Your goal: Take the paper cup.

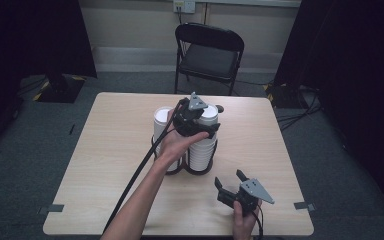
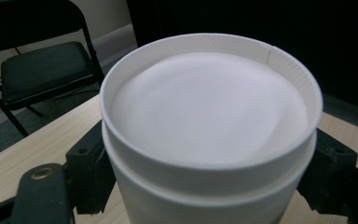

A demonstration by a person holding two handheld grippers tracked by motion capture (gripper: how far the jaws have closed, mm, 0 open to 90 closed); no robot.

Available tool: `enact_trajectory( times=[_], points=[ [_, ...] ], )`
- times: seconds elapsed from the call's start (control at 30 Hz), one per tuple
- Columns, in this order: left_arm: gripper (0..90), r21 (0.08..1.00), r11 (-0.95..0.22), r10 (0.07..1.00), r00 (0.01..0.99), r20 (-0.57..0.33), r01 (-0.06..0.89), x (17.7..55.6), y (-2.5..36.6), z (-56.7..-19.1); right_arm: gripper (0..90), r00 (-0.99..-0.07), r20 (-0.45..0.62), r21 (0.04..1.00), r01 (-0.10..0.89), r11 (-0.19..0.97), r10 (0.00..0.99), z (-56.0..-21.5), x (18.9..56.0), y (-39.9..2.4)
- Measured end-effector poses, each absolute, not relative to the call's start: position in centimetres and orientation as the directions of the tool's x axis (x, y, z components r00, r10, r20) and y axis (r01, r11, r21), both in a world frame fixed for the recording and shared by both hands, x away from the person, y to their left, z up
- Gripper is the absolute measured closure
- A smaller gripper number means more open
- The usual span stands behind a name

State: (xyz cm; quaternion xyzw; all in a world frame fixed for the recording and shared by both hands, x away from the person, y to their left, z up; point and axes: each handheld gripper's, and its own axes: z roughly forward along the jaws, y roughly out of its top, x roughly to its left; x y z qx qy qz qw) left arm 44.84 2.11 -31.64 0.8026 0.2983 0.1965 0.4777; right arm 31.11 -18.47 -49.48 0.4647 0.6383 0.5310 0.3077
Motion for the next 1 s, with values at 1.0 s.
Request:
enact_trajectory(
  times=[1.0],
  points=[
    [20.2, 0.950, -0.226, 0.677, 0.736, -0.007, 0.217, 44.0, 4.0, -29.2, 13.9, -0.380, 0.102, 0.963, 0.271, 0.006, 0.919, -49.5, 31.2, -18.5]
  ],
)
